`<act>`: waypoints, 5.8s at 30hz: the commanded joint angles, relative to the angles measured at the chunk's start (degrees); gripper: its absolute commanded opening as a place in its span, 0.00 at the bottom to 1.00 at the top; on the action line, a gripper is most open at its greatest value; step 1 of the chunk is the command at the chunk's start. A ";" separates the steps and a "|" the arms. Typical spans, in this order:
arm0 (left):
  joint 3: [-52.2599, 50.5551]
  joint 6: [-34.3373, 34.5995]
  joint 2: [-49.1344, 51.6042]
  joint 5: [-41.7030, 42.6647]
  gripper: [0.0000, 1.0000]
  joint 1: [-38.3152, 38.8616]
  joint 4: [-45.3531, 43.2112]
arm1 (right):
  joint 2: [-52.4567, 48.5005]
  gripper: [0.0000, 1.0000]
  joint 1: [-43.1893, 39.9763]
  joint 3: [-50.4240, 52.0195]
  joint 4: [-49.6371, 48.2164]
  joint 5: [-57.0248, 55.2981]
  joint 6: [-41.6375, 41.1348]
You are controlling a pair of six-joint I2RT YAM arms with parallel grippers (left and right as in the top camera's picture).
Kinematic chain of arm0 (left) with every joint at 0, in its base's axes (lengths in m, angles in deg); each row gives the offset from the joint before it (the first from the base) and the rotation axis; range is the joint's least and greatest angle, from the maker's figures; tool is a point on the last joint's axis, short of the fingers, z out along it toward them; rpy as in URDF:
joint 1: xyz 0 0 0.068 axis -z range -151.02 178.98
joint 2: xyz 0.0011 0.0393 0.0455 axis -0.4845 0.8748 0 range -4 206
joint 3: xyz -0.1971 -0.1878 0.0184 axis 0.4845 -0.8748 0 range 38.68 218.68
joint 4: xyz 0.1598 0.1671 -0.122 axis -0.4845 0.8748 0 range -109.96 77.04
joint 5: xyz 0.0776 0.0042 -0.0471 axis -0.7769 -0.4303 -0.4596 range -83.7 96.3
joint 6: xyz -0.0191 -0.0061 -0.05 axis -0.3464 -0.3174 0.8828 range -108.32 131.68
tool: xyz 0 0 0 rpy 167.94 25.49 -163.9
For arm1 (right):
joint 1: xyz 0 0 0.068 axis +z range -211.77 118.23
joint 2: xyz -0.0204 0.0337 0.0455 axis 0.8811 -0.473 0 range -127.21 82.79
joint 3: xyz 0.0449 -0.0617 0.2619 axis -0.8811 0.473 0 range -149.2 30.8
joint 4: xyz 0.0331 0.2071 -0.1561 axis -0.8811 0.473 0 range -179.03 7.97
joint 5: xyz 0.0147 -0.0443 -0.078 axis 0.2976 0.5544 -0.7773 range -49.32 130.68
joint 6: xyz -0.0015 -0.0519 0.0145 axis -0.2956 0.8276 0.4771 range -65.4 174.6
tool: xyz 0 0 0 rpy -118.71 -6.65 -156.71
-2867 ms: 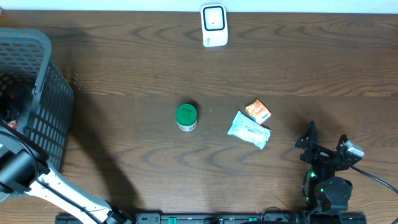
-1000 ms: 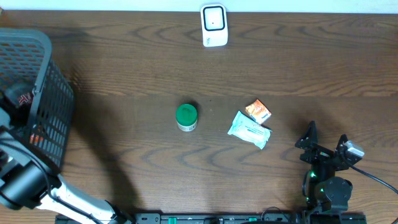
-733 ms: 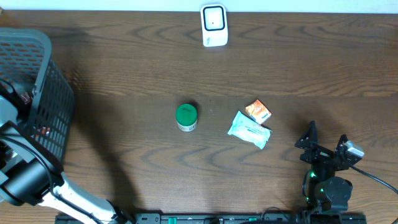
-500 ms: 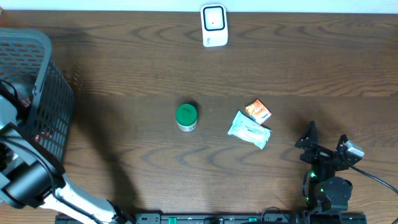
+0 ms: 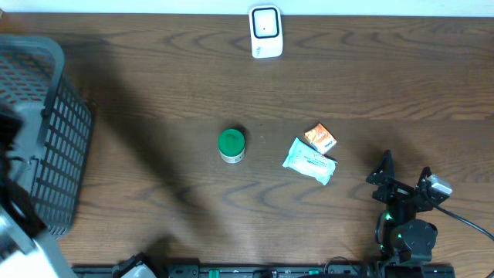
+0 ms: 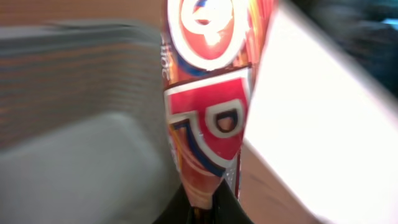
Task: Scan the item barcode
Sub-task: 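Carry the red snack bar with the left gripper toward the scanner, then drop the snack bar left of the wipes and retract the left arm, then reach the right gripper to the green-capped jar and grasp it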
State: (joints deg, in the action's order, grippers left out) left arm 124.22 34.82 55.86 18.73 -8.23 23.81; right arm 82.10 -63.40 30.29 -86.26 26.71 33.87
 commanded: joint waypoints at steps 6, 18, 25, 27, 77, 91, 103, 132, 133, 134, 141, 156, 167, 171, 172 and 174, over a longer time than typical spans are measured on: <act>-8.04 0.94 0.59 29.24 0.07 31.71 2.34 | 0.28 0.99 0.50 0.20 0.13 -0.57 0.63; -17.94 -6.40 26.97 21.86 0.07 72.37 -12.33 | 0.28 0.99 0.50 0.20 0.13 -0.57 0.63; -17.94 -6.45 43.17 17.46 0.07 75.69 -15.76 | 0.28 0.99 0.50 0.20 0.13 -0.57 0.63; -17.94 -6.43 46.29 16.57 0.13 76.15 -16.09 | 0.28 0.99 0.50 0.20 0.13 -0.57 0.63; -4.83 -42.99 -24.41 -41.70 0.84 44.17 -21.14 | -0.50 0.99 0.50 0.20 0.59 6.95 -0.26; -10.56 -37.20 -38.49 -12.20 0.84 23.61 -11.47 | -10.23 0.99 0.57 -16.06 16.26 34.93 -5.81; -10.75 -37.38 -39.56 -12.20 0.84 24.44 -12.41 | -66.29 0.99 15.19 -70.47 49.86 34.86 19.89; -12.94 -37.40 -39.58 -12.20 0.84 24.37 -11.72 | -119.01 0.99 44.89 -103.10 52.22 16.65 18.23; -12.94 -37.40 -39.58 -12.20 0.84 24.37 -11.72 | -119.05 0.99 44.83 -103.10 51.78 17.20 17.59; -12.94 -37.40 -39.58 -12.20 0.84 24.37 -11.72 | -119.49 0.99 44.68 -103.10 51.21 17.57 16.87; -12.94 -37.40 -39.58 -12.20 0.84 24.37 -11.69 | -122.25 0.99 46.18 -103.10 50.07 18.58 16.04; -12.94 -37.40 -39.74 -12.20 0.84 24.37 -11.67 | -126.11 0.94 46.34 -102.82 56.39 18.36 8.41; -12.94 -37.40 -40.59 -12.20 0.85 24.39 -11.63 | -126.11 0.60 46.18 -102.84 55.95 18.38 -4.33; -12.94 -37.40 -40.59 -12.22 0.85 24.37 -11.43 | -126.11 0.63 45.38 -102.88 57.11 18.38 -13.35; -12.94 -37.40 -40.59 -12.20 0.85 24.39 -11.37 | -126.09 0.63 44.96 -102.88 57.48 18.38 -16.50; -12.94 -37.40 -40.59 -12.20 0.85 24.37 -11.28 | -126.11 0.60 44.15 -102.88 57.75 18.36 -20.98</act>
State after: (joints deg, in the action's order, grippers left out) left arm 111.45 -3.13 15.97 6.01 16.01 12.58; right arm -43.71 -17.59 -72.20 -29.13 44.89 24.08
